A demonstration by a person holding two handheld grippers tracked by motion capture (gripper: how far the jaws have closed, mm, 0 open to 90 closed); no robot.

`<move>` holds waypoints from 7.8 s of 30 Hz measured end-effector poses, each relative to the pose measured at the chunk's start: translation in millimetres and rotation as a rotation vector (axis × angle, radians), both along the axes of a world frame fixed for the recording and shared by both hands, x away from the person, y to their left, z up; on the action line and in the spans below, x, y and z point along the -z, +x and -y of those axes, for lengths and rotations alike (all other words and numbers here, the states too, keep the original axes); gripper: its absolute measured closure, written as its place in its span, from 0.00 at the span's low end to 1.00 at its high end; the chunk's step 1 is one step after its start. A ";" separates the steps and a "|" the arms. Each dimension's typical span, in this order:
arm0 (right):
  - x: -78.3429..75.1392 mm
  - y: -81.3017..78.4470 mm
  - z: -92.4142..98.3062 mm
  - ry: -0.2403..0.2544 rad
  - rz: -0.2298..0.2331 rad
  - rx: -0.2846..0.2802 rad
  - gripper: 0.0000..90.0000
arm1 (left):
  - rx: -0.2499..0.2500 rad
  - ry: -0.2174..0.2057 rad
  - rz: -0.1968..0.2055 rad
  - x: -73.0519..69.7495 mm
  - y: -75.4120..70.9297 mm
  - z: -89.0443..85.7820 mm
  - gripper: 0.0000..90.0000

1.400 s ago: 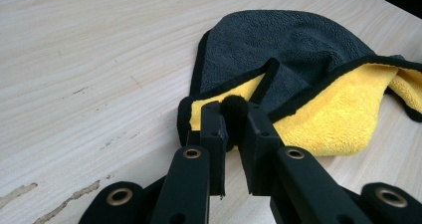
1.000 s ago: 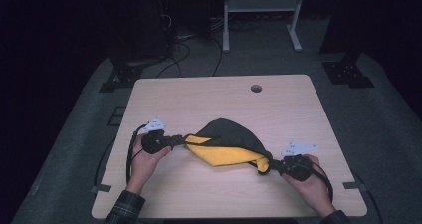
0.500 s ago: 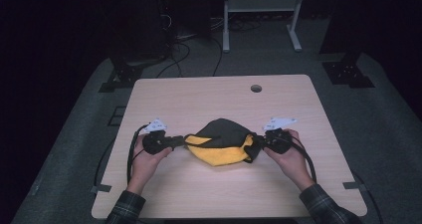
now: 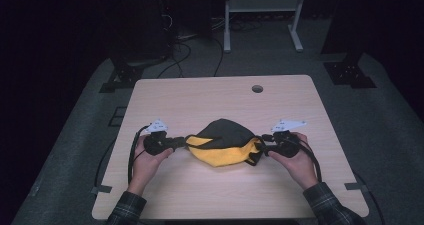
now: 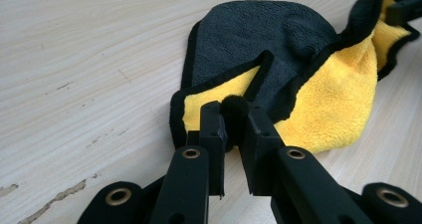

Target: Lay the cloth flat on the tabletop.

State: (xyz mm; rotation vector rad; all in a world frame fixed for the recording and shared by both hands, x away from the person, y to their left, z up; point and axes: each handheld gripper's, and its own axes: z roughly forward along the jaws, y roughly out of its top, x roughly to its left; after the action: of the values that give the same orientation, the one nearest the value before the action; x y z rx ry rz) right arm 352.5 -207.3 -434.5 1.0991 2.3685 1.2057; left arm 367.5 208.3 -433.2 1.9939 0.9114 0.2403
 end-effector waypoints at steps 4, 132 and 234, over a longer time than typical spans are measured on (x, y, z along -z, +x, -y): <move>6.7 -5.7 2.2 0.009 -0.038 -0.004 0.54 | -0.005 0.003 0.003 0.0 0.4 -1.4 0.90; -52.0 -21.0 59.5 0.026 0.155 -0.139 0.96 | -0.043 -0.228 0.170 -51.2 -52.1 -27.6 0.92; 32.8 40.2 119.9 -0.100 -0.018 0.282 0.43 | -0.050 0.090 0.059 29.7 -62.9 -4.9 0.52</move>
State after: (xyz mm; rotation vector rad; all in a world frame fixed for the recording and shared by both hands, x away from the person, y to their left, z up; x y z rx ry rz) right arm 392.7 -327.2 -467.3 1.3588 2.1671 0.9726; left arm 304.6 213.2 -462.9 2.0372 0.9283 0.3729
